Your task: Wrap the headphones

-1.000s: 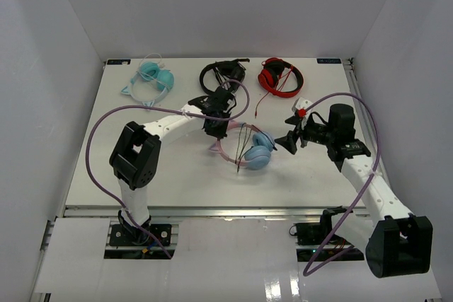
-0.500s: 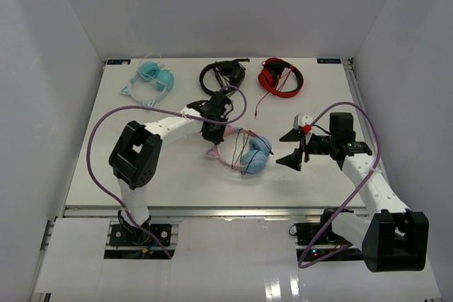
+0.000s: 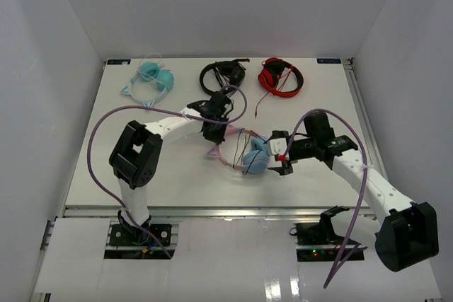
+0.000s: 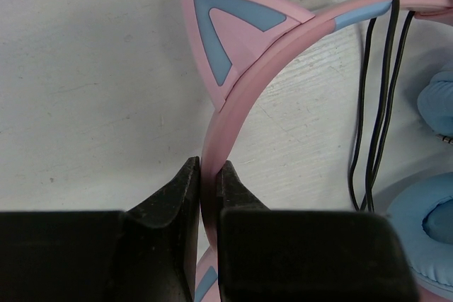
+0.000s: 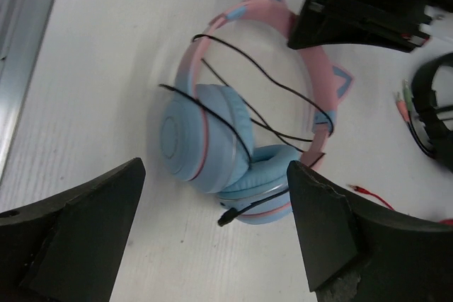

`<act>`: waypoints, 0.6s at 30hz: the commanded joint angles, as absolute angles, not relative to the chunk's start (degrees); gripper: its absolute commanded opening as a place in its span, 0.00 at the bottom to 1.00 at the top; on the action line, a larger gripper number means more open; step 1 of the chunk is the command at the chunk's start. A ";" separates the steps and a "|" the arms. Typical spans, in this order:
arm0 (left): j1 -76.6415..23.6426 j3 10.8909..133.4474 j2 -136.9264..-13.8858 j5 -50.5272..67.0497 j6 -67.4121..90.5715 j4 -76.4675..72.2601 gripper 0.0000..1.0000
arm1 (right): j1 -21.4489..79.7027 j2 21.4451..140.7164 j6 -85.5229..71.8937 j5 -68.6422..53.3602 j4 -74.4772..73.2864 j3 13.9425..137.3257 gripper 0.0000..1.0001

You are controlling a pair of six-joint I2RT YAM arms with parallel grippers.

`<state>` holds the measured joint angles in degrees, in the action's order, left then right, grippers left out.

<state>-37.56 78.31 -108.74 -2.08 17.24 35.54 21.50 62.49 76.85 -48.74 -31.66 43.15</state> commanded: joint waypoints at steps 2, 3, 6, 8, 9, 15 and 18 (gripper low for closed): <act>-37.62 76.84 -107.98 2.05 19.52 33.09 0.16 | 21.77 60.76 60.38 -43.85 -18.13 42.56 0.90; -37.62 76.21 -107.61 2.31 19.57 32.67 0.23 | 21.56 60.12 58.58 -42.84 -17.44 41.87 0.90; -37.62 73.33 -105.59 3.56 19.92 31.23 0.42 | 19.10 57.77 53.07 -41.55 -15.90 40.06 0.91; -37.62 70.66 -103.55 4.69 20.04 29.98 0.53 | 16.71 55.50 49.56 -41.46 -14.94 38.58 0.91; -37.62 69.60 -102.48 5.09 19.97 29.52 0.58 | 15.27 54.25 48.03 -41.78 -14.64 37.78 0.92; -37.48 66.54 -92.95 2.88 18.55 29.49 0.80 | 8.50 50.66 34.73 -38.10 -14.03 37.65 0.95; -37.53 65.17 -86.47 1.65 17.12 29.24 0.87 | 5.79 52.22 25.07 -34.56 -14.24 39.71 0.90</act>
<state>-37.60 66.08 -96.70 2.97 18.98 31.08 8.64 50.98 40.48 -39.42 -16.14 36.79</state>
